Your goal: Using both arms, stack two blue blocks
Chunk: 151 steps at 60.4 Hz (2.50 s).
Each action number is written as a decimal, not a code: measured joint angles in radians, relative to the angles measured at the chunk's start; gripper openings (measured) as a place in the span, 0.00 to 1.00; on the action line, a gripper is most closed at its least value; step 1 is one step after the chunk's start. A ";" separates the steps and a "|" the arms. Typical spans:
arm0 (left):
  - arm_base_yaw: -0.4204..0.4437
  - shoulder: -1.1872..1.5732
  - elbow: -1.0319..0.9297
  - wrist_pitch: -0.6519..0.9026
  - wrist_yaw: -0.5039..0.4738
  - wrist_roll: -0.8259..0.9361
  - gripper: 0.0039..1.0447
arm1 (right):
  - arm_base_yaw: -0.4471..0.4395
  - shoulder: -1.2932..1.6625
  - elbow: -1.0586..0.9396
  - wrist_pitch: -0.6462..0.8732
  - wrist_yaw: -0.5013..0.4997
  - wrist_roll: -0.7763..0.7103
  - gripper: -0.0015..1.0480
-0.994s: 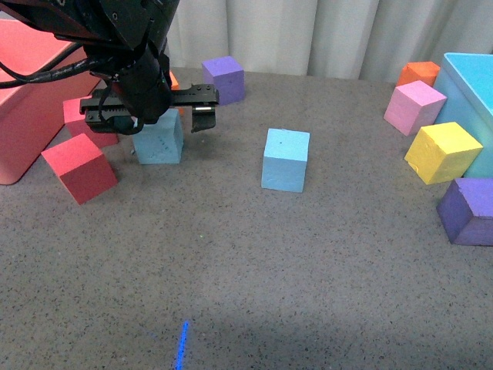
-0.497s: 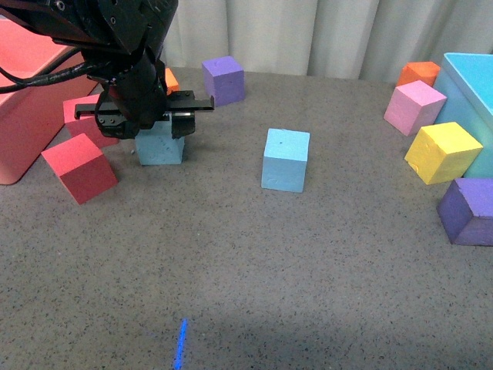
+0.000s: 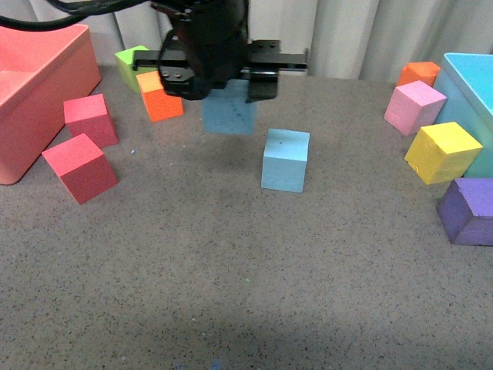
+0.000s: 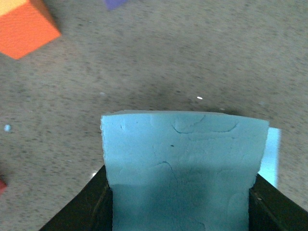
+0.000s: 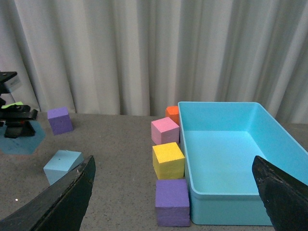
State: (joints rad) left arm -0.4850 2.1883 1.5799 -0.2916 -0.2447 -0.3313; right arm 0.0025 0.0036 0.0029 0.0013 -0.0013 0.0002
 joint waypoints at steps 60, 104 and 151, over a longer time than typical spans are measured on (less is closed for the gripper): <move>-0.120 0.164 0.224 -0.141 -0.037 -0.072 0.46 | 0.000 0.000 0.000 0.000 0.000 0.000 0.91; -0.102 0.002 0.101 -0.087 -0.015 -0.080 0.94 | 0.000 0.000 0.000 0.000 0.000 0.000 0.91; 0.221 -0.660 -1.247 1.464 -0.008 0.318 0.03 | 0.000 0.000 0.000 0.000 0.001 0.000 0.91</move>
State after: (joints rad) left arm -0.2638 1.5288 0.3328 1.1721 -0.2527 -0.0132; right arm 0.0025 0.0036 0.0029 0.0013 -0.0006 0.0002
